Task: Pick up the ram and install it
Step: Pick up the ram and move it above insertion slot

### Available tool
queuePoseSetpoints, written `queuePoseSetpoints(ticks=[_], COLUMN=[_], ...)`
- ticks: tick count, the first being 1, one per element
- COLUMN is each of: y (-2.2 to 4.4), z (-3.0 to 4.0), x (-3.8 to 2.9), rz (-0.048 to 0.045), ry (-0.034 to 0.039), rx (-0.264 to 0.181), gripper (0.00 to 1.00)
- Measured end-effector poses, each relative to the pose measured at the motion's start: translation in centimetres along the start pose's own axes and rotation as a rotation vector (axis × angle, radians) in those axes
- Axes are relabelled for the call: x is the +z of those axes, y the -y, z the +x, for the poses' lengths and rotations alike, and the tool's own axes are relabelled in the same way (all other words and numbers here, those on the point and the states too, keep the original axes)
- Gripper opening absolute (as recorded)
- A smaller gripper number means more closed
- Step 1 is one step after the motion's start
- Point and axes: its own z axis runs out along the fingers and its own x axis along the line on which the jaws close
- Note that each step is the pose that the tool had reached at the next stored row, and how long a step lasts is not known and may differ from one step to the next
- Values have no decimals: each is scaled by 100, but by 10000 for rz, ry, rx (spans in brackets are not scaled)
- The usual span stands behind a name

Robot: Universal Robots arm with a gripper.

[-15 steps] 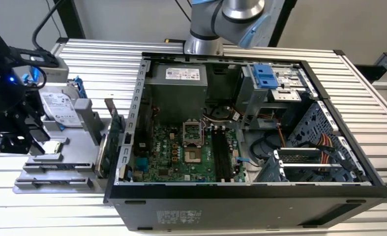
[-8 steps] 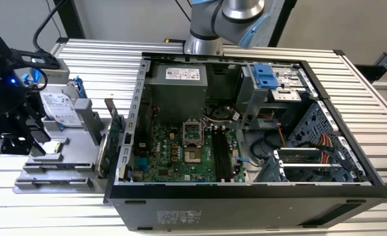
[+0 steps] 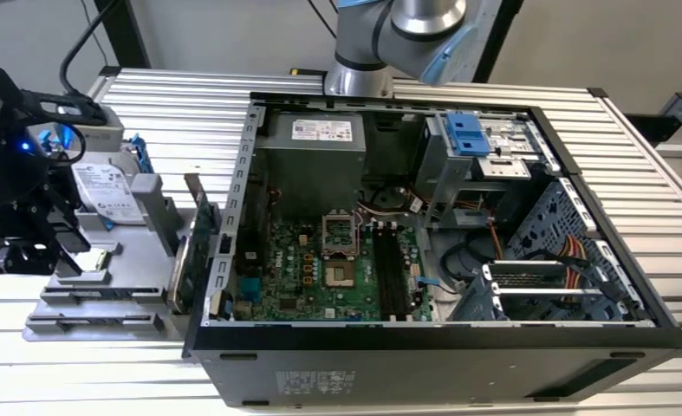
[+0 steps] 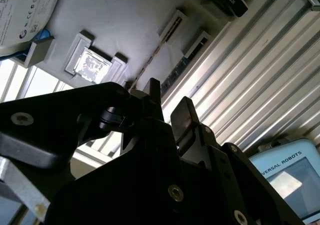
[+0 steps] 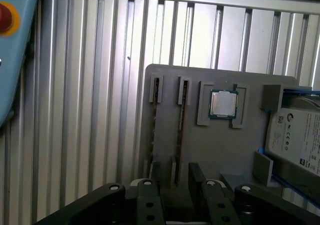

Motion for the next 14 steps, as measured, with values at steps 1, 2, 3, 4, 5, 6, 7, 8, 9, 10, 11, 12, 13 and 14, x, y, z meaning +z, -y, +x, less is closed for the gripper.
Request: queuePoseSetpoints(ticks=[1,2,3,4,5,6,7,8,9,10,11,12,13,14], y=[0,0,0,0,0,0,0,0,-1,-2,-3,-3,-4,-4], z=[0,0,0,0,0,0,0,0,0,1,3,4,4,5], x=[1,1,1,2,5,10,16,24,35,49,63,75,87,100], rz=[1,2,2,2,3,5,5,3,2,2,3,3,1,1], ry=[1,1,1,2,2,4,4,2,2,2,2,2,1,1], rx=[0,0,0,0,0,0,0,0,0,1,2,2,1,5], gripper=[100,100,100,100,100,100,100,100,100,100,100,100,100,100])
